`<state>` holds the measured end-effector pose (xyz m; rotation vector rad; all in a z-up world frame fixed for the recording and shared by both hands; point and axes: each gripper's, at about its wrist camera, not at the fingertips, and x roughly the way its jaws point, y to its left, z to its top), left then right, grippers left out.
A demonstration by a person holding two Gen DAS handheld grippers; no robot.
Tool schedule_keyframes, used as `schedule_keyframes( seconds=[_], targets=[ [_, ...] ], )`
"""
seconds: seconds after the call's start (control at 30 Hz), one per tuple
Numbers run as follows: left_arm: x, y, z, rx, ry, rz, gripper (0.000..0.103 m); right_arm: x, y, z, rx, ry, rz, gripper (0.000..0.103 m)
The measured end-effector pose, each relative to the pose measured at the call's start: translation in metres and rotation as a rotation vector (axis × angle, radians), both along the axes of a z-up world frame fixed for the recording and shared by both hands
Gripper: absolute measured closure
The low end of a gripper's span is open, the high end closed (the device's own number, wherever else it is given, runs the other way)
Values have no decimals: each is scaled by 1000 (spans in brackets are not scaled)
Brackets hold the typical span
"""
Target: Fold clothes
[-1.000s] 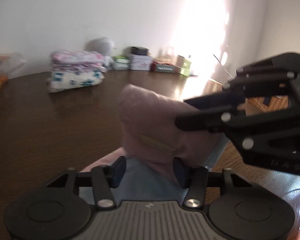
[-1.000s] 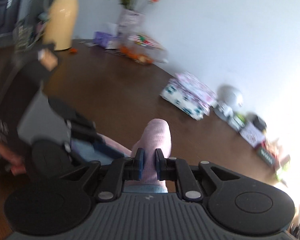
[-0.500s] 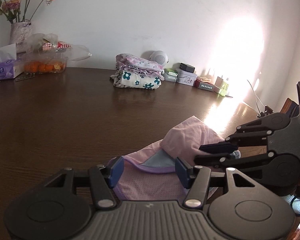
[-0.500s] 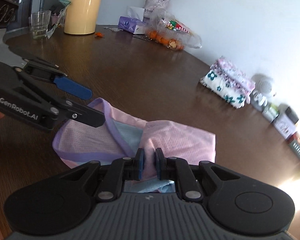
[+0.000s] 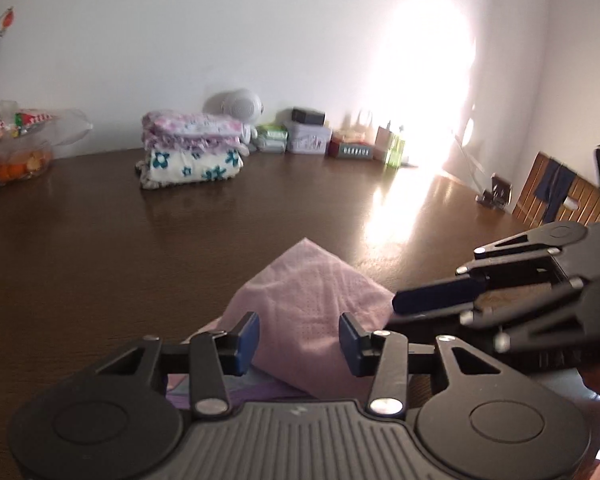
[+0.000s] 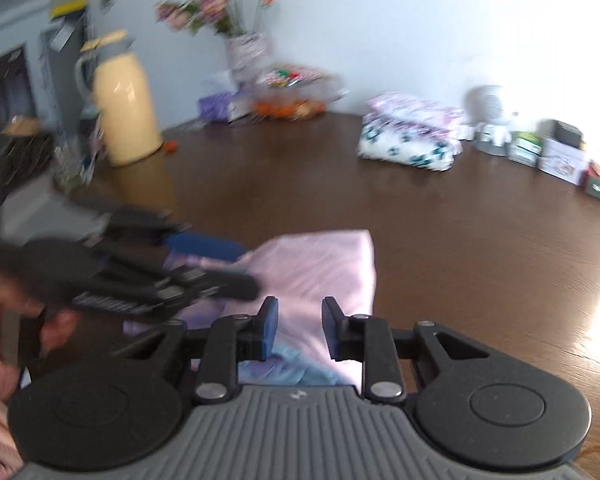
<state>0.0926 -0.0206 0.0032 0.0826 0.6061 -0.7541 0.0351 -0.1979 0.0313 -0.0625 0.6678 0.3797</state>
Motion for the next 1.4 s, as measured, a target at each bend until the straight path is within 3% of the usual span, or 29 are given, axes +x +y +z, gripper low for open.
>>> schedule_keyframes(
  seconds=[0.2, 0.3, 0.37, 0.4, 0.57, 0.67, 0.9, 1.03, 1.2, 1.33, 1.4],
  targets=[
    [3, -6, -5, 33, 1, -2, 57, -1, 6, -21, -48, -2, 8, 78],
    [5, -9, -8, 50, 2, -3, 58, 1, -8, -13, 28, 7, 2, 75],
    [4, -11, -9, 60, 0, -7, 55, 1, -24, -3, 93, -4, -23, 59],
    [3, -11, -10, 66, -3, -11, 54, 3, -32, 0, 123, -7, -39, 56],
    [-4, -13, -13, 91, -16, -30, 56, 34, -71, -18, 319, 107, -98, 51],
    [-8, -14, -15, 106, -24, -41, 68, 47, -81, -33, 410, 161, -112, 48],
    [-17, -16, -20, 142, -43, -67, 67, 56, -84, -52, 504, 186, -118, 44],
    [-18, -15, -22, 139, -44, -63, 64, 53, -78, -58, 528, 174, -96, 54],
    [-17, -14, -22, 129, -41, -62, 63, 46, -71, -59, 523, 154, -112, 59],
    [-16, -13, -22, 115, -30, -64, 63, 42, -69, -58, 526, 166, -124, 82],
    [-14, -16, -23, 98, -11, -68, 64, 43, -73, -52, 530, 164, -126, 89]
  ],
)
